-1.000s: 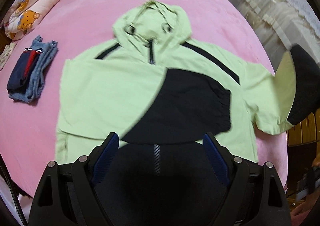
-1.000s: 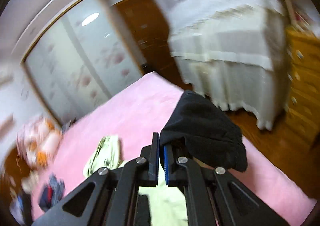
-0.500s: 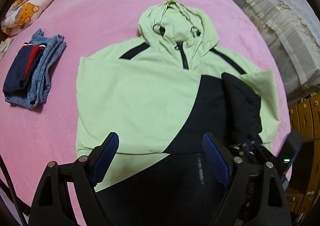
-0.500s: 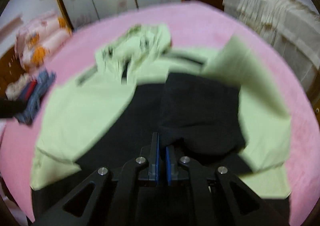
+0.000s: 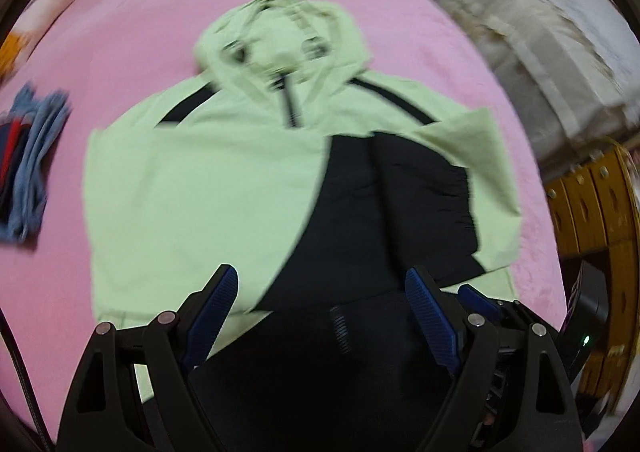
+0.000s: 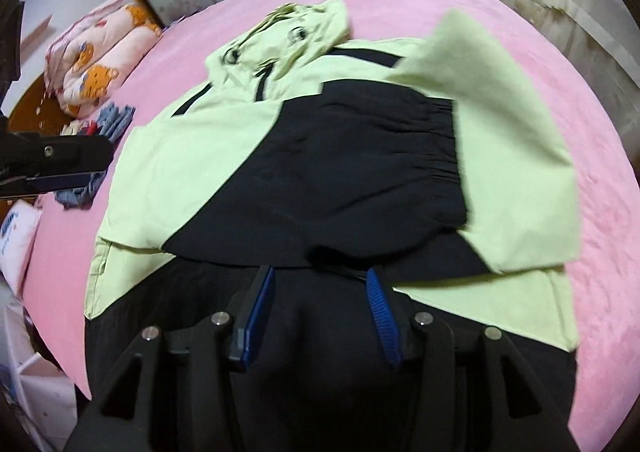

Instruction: Fold large clothes

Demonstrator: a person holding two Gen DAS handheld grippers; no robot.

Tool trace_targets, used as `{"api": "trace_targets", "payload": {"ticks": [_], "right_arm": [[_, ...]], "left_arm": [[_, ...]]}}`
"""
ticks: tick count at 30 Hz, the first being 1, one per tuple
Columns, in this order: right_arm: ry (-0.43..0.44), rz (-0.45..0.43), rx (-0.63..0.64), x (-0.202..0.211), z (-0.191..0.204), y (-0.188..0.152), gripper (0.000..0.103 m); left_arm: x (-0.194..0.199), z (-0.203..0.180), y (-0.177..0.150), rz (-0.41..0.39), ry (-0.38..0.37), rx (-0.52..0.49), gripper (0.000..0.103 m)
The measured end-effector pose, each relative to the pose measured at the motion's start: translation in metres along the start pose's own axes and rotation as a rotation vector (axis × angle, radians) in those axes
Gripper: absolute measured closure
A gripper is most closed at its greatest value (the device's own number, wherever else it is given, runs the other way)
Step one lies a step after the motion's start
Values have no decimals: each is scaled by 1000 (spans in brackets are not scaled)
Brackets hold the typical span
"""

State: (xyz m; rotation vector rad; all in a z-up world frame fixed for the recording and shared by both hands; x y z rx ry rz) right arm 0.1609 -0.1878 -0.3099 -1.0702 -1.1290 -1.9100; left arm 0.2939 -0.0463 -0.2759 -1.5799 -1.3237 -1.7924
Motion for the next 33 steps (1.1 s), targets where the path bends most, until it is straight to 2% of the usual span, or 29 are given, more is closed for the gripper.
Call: {"api": "trace_targets", "payload": {"ticks": [4, 6, 11, 15, 21, 23, 24, 26, 27, 28, 29, 30, 31, 33], "right_arm": [[-25, -15, -93, 11, -36, 9, 55], [-35, -18, -137, 16, -55, 13, 55], [-54, -36, -194, 23, -95, 24, 55], [-73, -30, -213, 24, -121, 30, 55], [-124, 4, -191, 20, -152, 30, 55], [-147, 13, -164, 17, -159, 29, 55], [-154, 21, -149, 14, -162, 29, 55], [-157, 35, -118, 10, -165, 28, 54], [-158, 38, -102, 8, -166, 28, 52], [-158, 37, -83, 6, -167, 29, 51], [-156, 34, -69, 5, -168, 30, 50], [-149, 28, -54, 4, -168, 32, 50], [-144, 21, -40, 2, -168, 34, 50], [-138, 17, -20, -1, -166, 38, 50]], "left_arm": [[-11, -40, 18, -94, -11, -163, 18], [-23, -66, 24, -117, -30, -265, 18], [-52, -115, 30, -153, -39, -437, 18], [-77, -149, 32, -146, -42, -523, 18], [-121, -167, 31, -66, 56, -619, 18], [-137, -165, 29, -20, 123, -641, 20], [-146, -164, 28, 7, 156, -662, 24], [-152, -168, 27, 15, 150, -679, 35], [-152, -173, 28, 11, 127, -684, 52], [-152, -177, 29, 9, 103, -685, 65], [-150, -179, 30, 5, 101, -686, 68], [-148, -181, 34, 1, 99, -687, 75], [-146, -181, 37, 1, 91, -680, 76], [-141, -174, 47, 6, 46, -599, 78]]}}
Point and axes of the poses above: each gripper's, at about its wrist camera, not at the fingertips, and x roughly against the way its jaws point, z to its left, y to its top, the point moved 8 cm from there along -x, roughly the way its jaws point, and after that the axes turned 15 degrees about -x, right-handed, at the moved point
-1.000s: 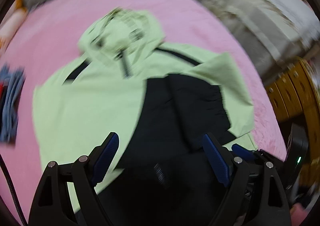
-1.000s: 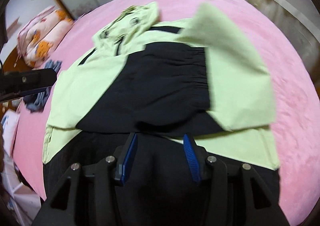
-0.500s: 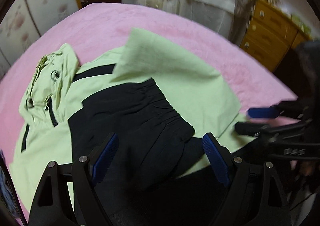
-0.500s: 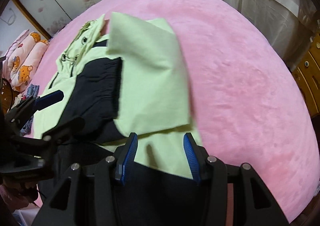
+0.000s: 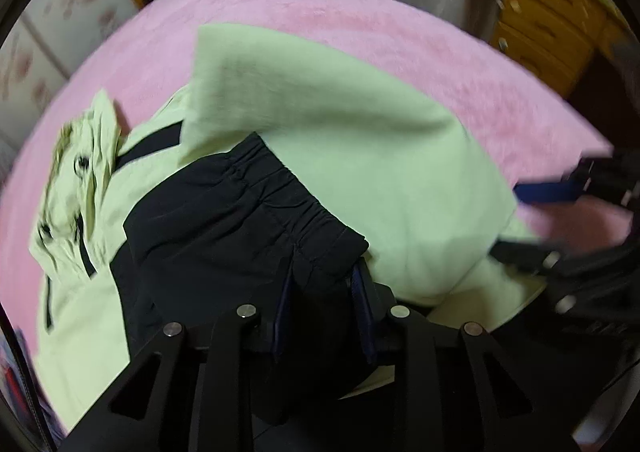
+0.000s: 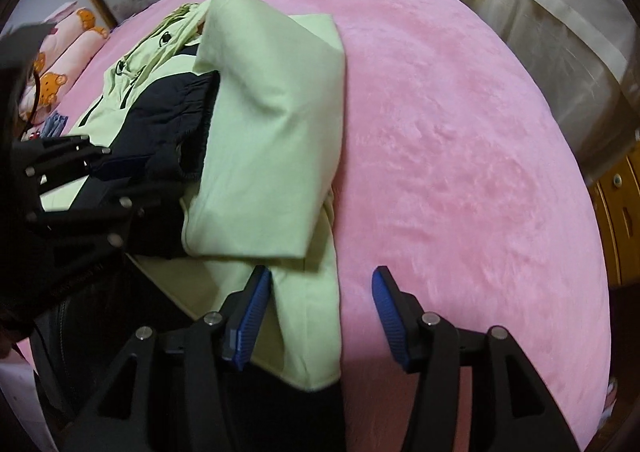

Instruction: Fold large clothes

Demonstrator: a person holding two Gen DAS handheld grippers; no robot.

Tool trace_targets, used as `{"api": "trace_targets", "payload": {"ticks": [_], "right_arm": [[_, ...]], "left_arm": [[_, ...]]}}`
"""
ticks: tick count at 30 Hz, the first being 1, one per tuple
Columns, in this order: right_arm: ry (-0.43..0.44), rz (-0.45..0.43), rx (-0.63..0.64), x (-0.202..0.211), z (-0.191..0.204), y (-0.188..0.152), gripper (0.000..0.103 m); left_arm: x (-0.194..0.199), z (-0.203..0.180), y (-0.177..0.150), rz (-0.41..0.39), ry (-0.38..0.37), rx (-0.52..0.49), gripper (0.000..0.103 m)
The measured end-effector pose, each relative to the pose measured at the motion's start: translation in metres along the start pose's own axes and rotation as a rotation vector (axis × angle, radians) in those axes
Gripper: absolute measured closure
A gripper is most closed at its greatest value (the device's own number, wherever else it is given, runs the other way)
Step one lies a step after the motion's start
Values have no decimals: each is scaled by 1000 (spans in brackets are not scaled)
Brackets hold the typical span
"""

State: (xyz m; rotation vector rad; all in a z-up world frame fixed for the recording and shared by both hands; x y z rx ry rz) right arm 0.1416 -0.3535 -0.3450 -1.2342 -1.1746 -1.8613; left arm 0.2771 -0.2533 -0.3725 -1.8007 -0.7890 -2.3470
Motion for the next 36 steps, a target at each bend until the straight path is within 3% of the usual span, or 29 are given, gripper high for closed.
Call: {"api": "trace_targets", "payload": {"ticks": [4, 10, 15, 19, 21, 24, 30, 32, 34, 35, 36], "right_arm": [[5, -25, 53, -5, 8, 11, 50], [6, -47, 109, -12, 20, 27, 50], [23, -76, 137, -16, 30, 36, 50], [70, -109, 164, -15, 43, 43, 50], [44, -122, 185, -18, 48, 44, 50], [34, -135, 206, -22, 53, 44, 50], [36, -166, 155, -22, 46, 50, 51], [51, -174, 144, -20, 46, 53, 59], [87, -174, 155, -17, 52, 52, 74], [88, -180, 163, -16, 56, 51, 86], [88, -190, 173, -13, 60, 49, 91]], "left_arm": [[18, 43, 0, -45, -15, 211, 86], [68, 129, -21, -131, 133, 436, 92], [98, 185, -63, -158, 250, 613, 92], [96, 205, -115, -93, 336, 722, 92], [90, 211, -147, -42, 369, 792, 92], [74, 212, -193, 13, 362, 921, 92], [51, 209, -250, 114, 406, 1009, 92], [45, 208, -263, 115, 366, 1052, 92], [36, 208, -267, 134, 323, 1078, 92], [34, 207, -265, 141, 312, 1078, 92], [33, 206, -262, 142, 320, 1063, 92]]}}
Point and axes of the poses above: each gripper's, at about its wrist camera, not at the fingertips, and x roughly against the way its jaws point, z to its left, y to its top, the point moved 8 cm from there along -x, roughly the way its jaws point, and after that the axes turned 15 degrees about -x, right-handed, at the moved point
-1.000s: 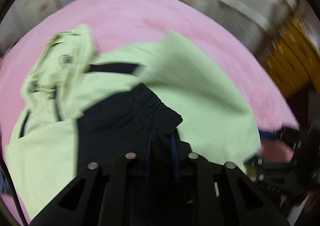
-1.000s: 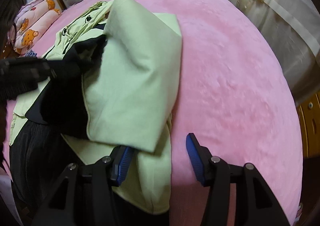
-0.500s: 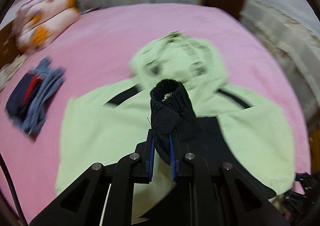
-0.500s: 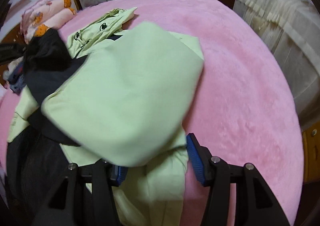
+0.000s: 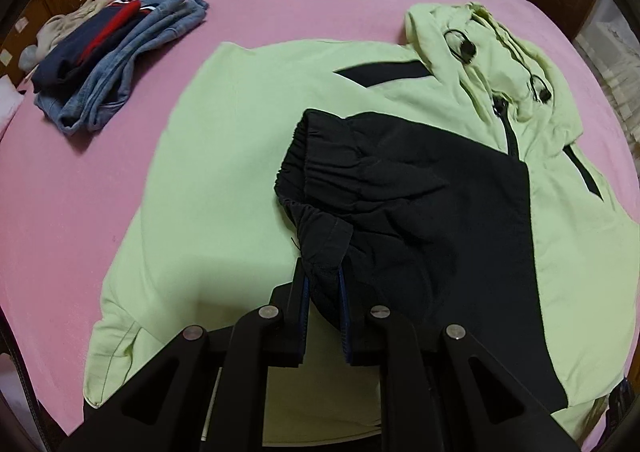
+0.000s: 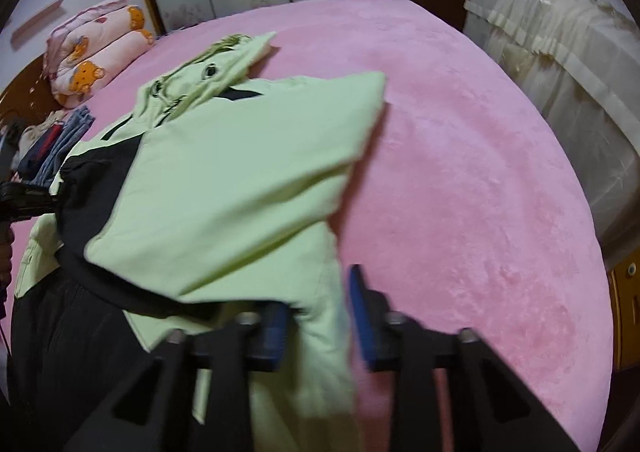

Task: Fold large clothes
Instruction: 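Lay the sleeve flat on the jacket and open the left gripper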

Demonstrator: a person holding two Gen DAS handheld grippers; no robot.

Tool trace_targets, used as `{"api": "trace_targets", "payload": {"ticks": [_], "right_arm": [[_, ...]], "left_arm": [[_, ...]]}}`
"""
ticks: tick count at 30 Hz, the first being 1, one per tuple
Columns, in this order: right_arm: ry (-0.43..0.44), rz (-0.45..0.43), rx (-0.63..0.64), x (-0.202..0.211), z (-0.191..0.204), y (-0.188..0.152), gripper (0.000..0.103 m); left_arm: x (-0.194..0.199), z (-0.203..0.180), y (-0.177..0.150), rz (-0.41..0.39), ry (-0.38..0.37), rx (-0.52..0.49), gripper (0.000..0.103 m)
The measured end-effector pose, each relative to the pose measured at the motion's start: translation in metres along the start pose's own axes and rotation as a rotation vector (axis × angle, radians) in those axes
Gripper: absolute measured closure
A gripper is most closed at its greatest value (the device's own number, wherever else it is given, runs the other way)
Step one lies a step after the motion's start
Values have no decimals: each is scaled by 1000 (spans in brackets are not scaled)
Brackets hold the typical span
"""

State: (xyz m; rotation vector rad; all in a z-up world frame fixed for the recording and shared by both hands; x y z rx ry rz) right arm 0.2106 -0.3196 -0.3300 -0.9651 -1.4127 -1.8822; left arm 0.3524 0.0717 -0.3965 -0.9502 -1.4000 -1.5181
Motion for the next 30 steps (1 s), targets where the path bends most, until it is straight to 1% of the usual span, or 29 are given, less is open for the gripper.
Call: {"api": "trace_targets", "payload": {"ticks": [2, 3, 5, 7, 8, 11, 13, 14, 16, 17, 18, 20, 23, 25, 26, 28, 30], "right_arm": [[-11, -32, -28, 6, 1, 1, 93], [-10, -37, -51, 8, -1, 2, 93], [-11, -25, -160, 8, -15, 4, 93], [10, 3, -280, 3, -31, 4, 93], [6, 12, -306, 0, -35, 3, 93], [-27, 46, -312, -14, -39, -2, 93], [-53, 71, -329, -20, -40, -6, 90], [-58, 79, -342, -20, -41, -6, 85], [-82, 118, -377, -14, -43, -6, 77], [-96, 137, -380, -11, -43, -7, 75], [-118, 147, -379, -5, -43, -7, 75], [-115, 111, -341, 17, -32, -2, 75], [-142, 60, -245, 43, -12, 3, 75], [-143, 25, -198, 56, 7, 6, 75], [-131, 17, -185, 58, 16, 9, 75], [-68, 19, -171, 57, 39, 7, 75], [19, 34, -184, 50, 60, 3, 75]], "left_arm": [[1, -5, -1, -10, -1, -25, 92], [1, -10, -2, -8, -21, -34, 91], [1, -18, -5, -2, -64, -41, 91], [-2, -27, -7, 8, -75, -71, 91], [-4, -30, -8, 12, -73, -89, 91], [-13, -32, -6, 21, -68, -107, 88], [-15, -29, -5, 20, -79, -109, 84], [-14, -26, -5, 19, -78, -110, 82], [-10, -17, -5, 27, -67, -98, 71], [-8, -12, -5, 40, -64, -87, 68], [-3, -5, -6, 51, -52, -77, 65], [6, 5, -7, 66, -17, -74, 64], [23, 15, -3, 69, -11, -76, 64], [37, 8, -2, 50, -48, -88, 64], [46, 4, -6, 39, -78, -98, 64], [58, -23, -6, 28, -171, -148, 64], [60, -61, -5, 33, -272, -215, 65]]}}
Point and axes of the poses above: each gripper's, at about its wrist camera, not at the fingertips, and x roughly against the way its jaws point, z to its left, y to its top, the point moved 8 cm from there along -x, roughly the way its jaws point, and after that the axes turned 15 degrees about -x, right-handed, at the moved point
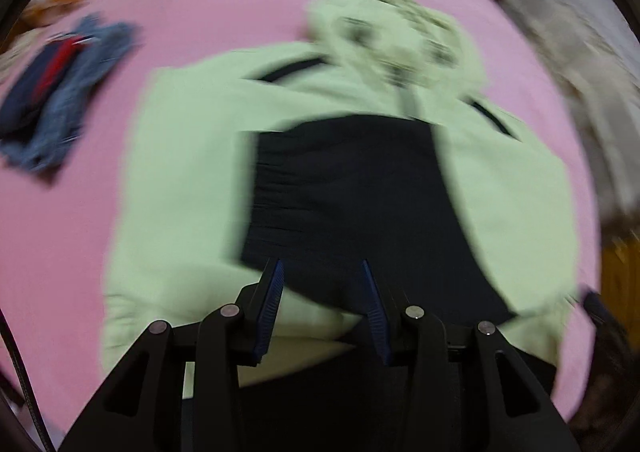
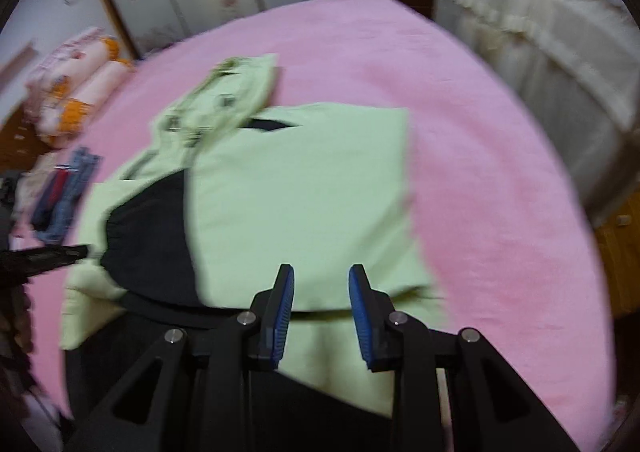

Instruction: Fold large clothes

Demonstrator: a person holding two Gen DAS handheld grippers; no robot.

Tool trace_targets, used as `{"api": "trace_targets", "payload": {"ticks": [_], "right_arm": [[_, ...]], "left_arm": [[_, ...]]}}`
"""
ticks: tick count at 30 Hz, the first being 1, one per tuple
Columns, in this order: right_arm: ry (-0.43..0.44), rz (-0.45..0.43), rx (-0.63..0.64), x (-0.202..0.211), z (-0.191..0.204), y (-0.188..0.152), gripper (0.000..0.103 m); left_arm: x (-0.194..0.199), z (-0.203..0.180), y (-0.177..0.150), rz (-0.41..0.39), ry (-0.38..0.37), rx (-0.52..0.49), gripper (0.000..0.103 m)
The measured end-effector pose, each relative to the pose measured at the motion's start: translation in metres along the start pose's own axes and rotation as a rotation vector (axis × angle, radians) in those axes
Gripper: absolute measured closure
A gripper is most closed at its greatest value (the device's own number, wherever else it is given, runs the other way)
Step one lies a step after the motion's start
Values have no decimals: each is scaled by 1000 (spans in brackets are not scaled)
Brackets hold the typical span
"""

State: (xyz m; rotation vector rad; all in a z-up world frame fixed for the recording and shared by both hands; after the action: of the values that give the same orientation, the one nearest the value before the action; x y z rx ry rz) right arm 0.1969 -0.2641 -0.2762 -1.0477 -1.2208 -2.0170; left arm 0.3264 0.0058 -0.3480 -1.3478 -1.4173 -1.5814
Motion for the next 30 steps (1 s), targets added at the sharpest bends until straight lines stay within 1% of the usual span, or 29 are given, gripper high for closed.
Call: {"api": "trace_targets", "payload": {"ticks": [1, 2, 3, 4, 6, 7, 9, 10, 11, 13, 14, 16, 17, 18, 19, 20, 21, 22, 23, 24, 25, 26, 27, 28, 29, 30], "right_arm": [[40, 19, -16, -9, 12, -4, 75], [73, 37, -28, -18, 22, -9, 84], [114, 66, -43, -29, 34, -14, 99], [156, 118, -61, -44, 46, -21, 103], [200, 189, -116, -70, 63, -31, 103], [208, 202, -137, -77, 65, -33, 103], [205, 230, -185, -94, 64, -34, 103], [200, 229, -201, -97, 61, -32, 103], [187, 225, -212, -101, 57, -30, 103], [153, 203, -212, -101, 43, -23, 103], [126, 185, -203, -100, 34, -18, 103], [66, 148, -186, -90, 8, -7, 103], [55, 135, -193, -85, -5, -2, 103], [10, 107, -199, -79, -20, 4, 103], [-73, 69, -196, -73, -40, 12, 103], [-120, 50, -198, -68, -55, 17, 103], [-135, 42, -217, -63, -71, 21, 103], [-100, 40, -265, -58, -84, 26, 103], [-115, 31, -284, -55, -91, 28, 103], [-173, 18, -286, -53, -101, 30, 103], [-276, 10, -262, -51, -113, 30, 103], [-308, 7, -259, -50, -119, 30, 103], [-276, 0, -289, -47, -121, 30, 103], [-209, -15, -344, -42, -121, 31, 103], [-156, -24, -376, -39, -117, 32, 103], [-108, -35, -387, -36, -110, 33, 103]], "left_arm": [[-5, -15, 3, 6, -37, -18, 65], [-12, -29, 6, 20, -74, -26, 66], [-23, -51, 8, 43, -115, -37, 74], [-30, -62, 9, 58, -133, -51, 84], [-50, -80, 12, 92, -124, -92, 92], [-58, -85, 14, 95, -115, -95, 94], [-75, -87, 17, 112, -104, -72, 94], [-82, -82, 18, 126, -82, -57, 97], [-86, -78, 18, 125, -72, -39, 97], [-84, -66, 20, 80, -47, -10, 97], [-78, -53, 20, 48, 37, -20, 97], [-74, -29, 16, 52, 218, -63, 97], [-74, -16, 11, 63, 274, -73, 97], [-73, -3, 6, 63, 272, -53, 97], [-71, 4, 4, 50, 244, -24, 98], [-69, 10, 2, 41, 212, 5, 100], [-68, 14, 2, 39, 186, 25, 102], [-68, 15, 2, 40, 186, 29, 102], [-66, 15, 4, 43, 223, 27, 102], [-65, 16, 5, 52, 258, 25, 102], [-65, 14, 6, 66, 281, 33, 102], [-66, 15, 6, 74, 286, 42, 102], [-63, 9, 9, 79, 288, 47, 102], [-61, 2, 12, 71, 279, 44, 101], [-56, -6, 18, 53, 263, 37, 101], [-51, -19, 23, 29, 231, 27, 100]]}}
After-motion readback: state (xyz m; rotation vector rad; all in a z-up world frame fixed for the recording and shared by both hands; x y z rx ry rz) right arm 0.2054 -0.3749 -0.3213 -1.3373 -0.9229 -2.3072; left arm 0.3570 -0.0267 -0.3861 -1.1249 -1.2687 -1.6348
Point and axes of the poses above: each gripper's, at about its wrist camera, not at the fingertips, and x roughly against the way its jaws point, z to its left, y to its top, the point moved 8 cm from there along -x, roughly the way its jaws point, and after that the axes turned 15 degrees about -x, right-handed, at the moved point
